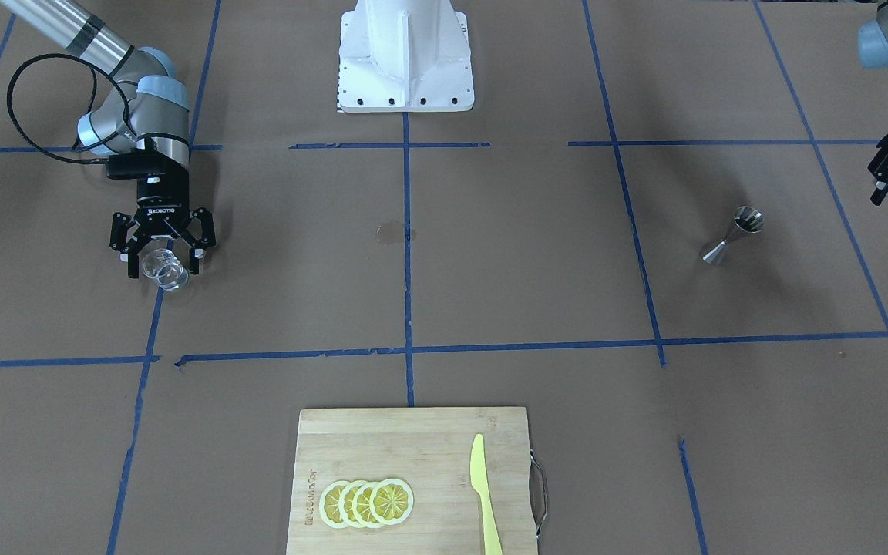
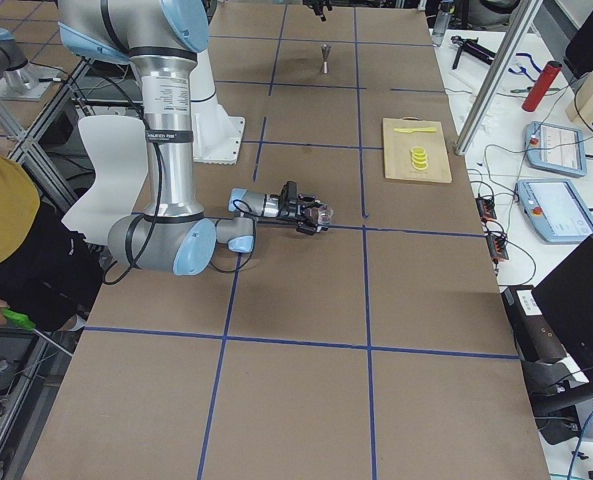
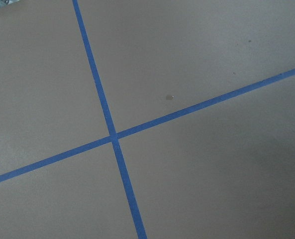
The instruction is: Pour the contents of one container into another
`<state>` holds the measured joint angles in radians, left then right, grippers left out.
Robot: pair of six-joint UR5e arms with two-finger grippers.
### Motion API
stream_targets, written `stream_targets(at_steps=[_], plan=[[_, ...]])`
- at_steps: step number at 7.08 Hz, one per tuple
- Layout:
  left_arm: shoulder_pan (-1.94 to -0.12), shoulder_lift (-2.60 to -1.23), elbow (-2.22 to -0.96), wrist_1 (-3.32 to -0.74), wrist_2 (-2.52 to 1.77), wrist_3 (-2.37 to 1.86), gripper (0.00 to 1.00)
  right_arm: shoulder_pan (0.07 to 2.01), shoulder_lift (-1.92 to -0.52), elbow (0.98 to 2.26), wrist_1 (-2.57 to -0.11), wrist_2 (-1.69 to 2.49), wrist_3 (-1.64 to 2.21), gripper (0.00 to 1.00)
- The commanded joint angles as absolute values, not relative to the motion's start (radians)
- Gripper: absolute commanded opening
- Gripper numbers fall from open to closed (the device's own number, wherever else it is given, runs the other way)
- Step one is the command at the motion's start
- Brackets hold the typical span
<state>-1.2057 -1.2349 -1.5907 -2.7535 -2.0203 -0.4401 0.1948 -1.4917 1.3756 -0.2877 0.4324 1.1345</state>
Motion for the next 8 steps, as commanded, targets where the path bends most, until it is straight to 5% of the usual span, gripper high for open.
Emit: stream_targets(at_steps=[1,6,8], plan=[[-1.206,-1.235,-1.591,-2.753,-2.019,-0.44,1.0,0.152,-1.52,1.397,-0.272,0.387,1.132,1.0],[-1.204,-1.238,-1.588,-2.755,-2.019,-0.44,1.0,0.034,-1.792,1.609,-0.2,0.342,1.086,1.0],[-1.206,-1.244,-1.588,-2.755,-2.019,-0.44,1.0,0.037,-1.884,1.582,0.06,0.416,0.935,1.0]])
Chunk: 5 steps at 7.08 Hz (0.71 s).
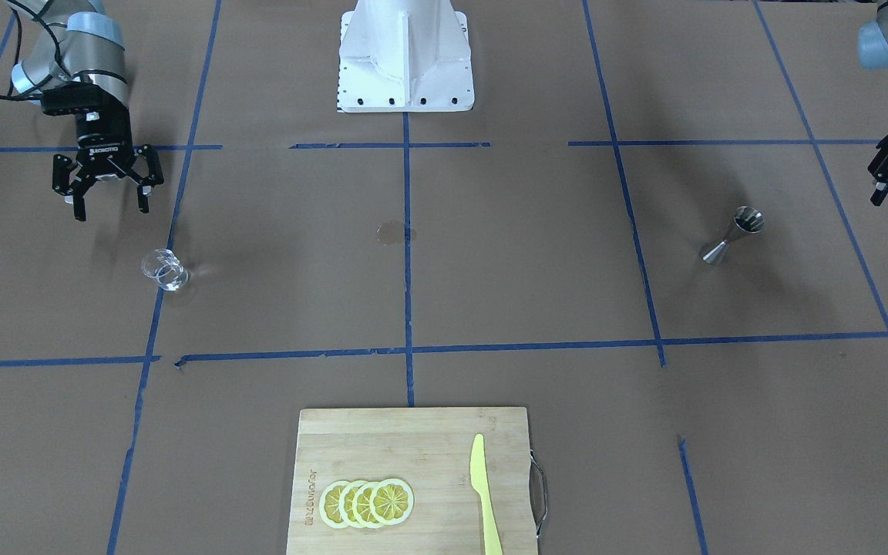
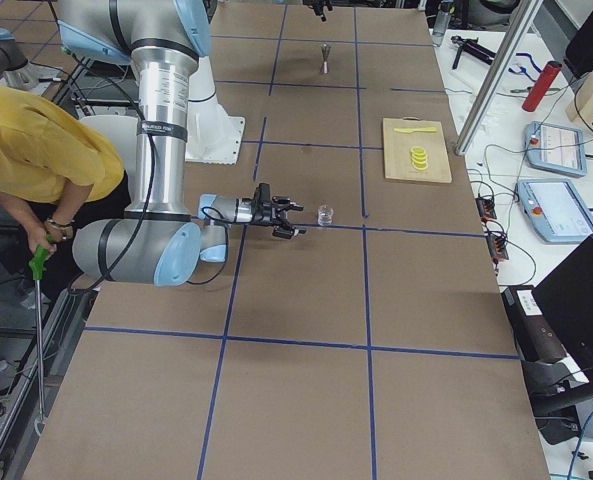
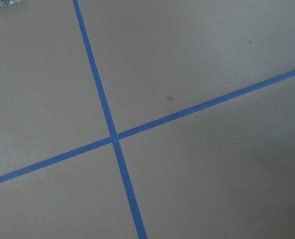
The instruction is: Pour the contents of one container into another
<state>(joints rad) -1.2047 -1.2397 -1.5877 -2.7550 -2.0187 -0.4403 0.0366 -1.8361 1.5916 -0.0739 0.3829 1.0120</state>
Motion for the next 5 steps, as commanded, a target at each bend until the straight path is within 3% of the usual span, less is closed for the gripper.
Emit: stream_targets(at_steps=[1,4,5], plan=[[-1.204,-1.249,-1.586,-2.755,-2.019,-0.44,1.0,0.088,-1.891,1.544,0.078,0.481,0.921,1.0],[-1.206,-1.287,-1.537,-2.755,-2.02,-0.439,1.0,0.503,-1.852,1.537,0.037,0.98,0.832,1.0],[-1.204,-1.287,-1.536,-2.754,-2.02,-0.439,1.0,0.649,-1.76,1.539,-0.057,1.175,0.818,1.0]])
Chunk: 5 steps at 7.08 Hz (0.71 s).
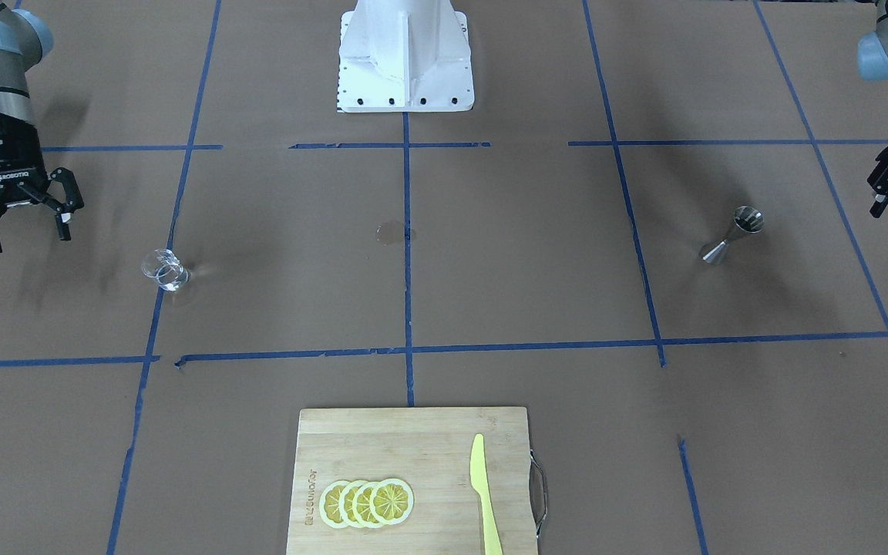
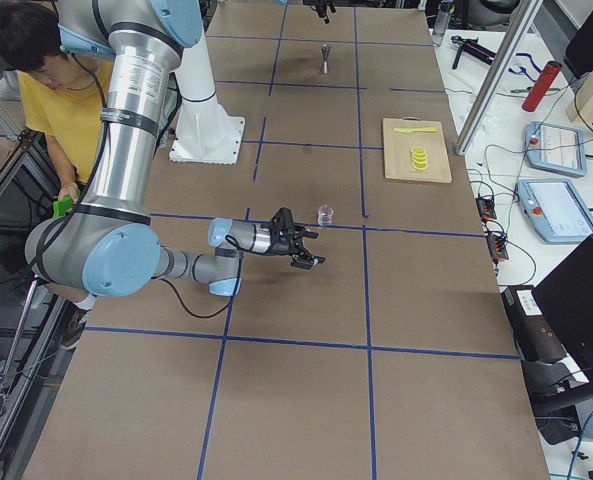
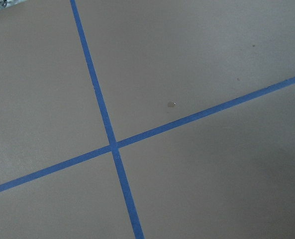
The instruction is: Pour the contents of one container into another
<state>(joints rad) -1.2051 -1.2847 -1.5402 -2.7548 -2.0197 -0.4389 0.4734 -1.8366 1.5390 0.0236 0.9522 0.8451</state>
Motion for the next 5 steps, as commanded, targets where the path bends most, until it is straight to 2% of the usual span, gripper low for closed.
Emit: stream_targets(at_steps=[1,4,5], plan=[[-1.204,-1.289,-1.536,-2.752,-2.02,-0.439,1.0,0.742,-1.717,1.539,-0.133,1.28,0.79,1.0],[-1.233,-1.298,-1.516,-2.714,-2.067,-0.439,1.0,1.089,-1.608,1.54,-0.484,1.797,0.576,1.0],[-1.312,-1.349,-1.517,-2.613,-2.168,-0.439,1.0,1.229,-1.561,1.539,-0.647,1.994,0.416,1.0]])
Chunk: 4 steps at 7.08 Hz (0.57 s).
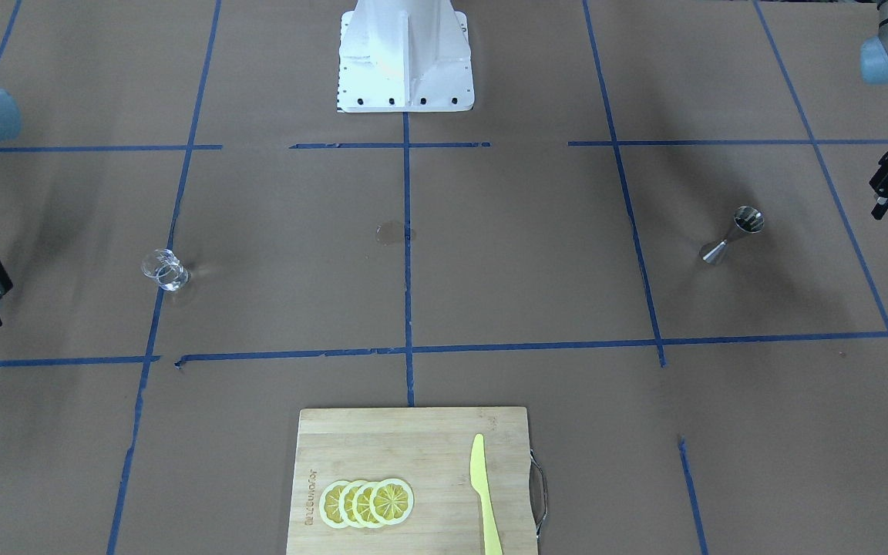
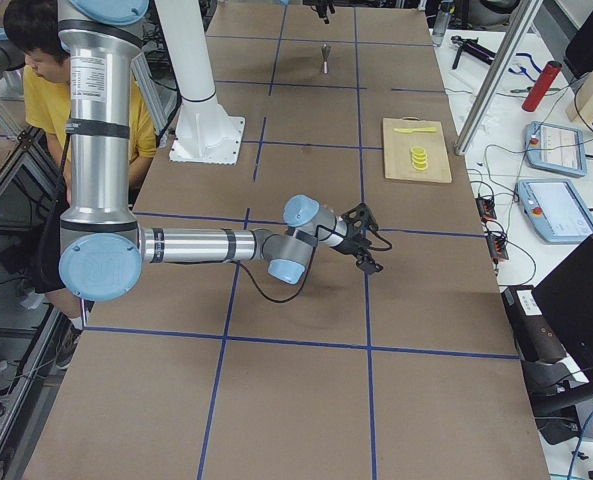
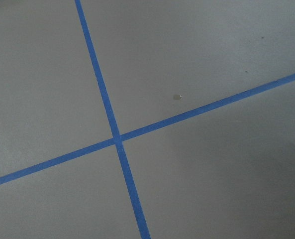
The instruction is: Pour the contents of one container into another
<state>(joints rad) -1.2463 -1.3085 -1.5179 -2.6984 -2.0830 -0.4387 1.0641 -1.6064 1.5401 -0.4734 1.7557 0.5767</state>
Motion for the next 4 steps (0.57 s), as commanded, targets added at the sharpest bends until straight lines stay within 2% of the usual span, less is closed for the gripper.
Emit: stream_targets(at_steps=[1,3,4], plan=[[-1.386,-1.377,-1.52,-2.5,-2.254,-0.352,1.0,1.337,-1.548,1.542,-0.807,2.151,0.262,1.0],[-1.517,-1.439,-1.548,-2.175,-2.313,-0.023,1.0,1.504,-1.551,1.557,-1.194,2.317,-0.183,1.0],[-1.529,-1.44,-1.648,-1.985,-2.312,0.038,1.0,1.525,-1.549,1.565,-1.332,2.316,-0.287,1.0]])
